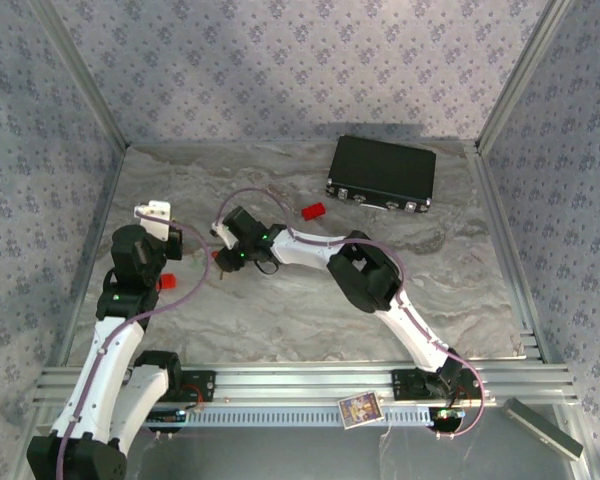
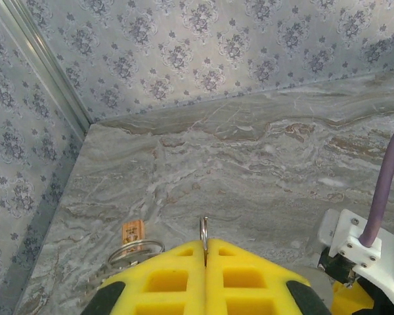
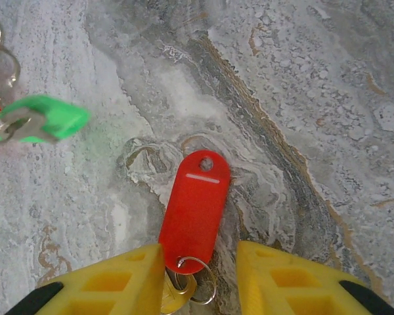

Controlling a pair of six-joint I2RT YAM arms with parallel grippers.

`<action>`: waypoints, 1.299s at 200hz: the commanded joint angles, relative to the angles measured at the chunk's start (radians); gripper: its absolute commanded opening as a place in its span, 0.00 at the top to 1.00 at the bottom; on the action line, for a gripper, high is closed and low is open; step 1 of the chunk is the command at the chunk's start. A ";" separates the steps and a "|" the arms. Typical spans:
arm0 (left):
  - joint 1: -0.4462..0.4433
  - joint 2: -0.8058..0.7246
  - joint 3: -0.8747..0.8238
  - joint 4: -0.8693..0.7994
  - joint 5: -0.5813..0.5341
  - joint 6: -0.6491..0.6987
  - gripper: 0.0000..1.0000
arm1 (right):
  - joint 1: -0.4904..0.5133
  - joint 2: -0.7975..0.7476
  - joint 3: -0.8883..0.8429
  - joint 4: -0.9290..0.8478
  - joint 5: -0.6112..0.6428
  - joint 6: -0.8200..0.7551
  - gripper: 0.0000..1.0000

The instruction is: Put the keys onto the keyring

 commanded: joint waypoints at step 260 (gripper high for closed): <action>-0.026 0.006 0.070 0.048 0.692 0.086 1.00 | -0.066 -0.799 -0.810 -0.316 -0.151 -0.242 1.00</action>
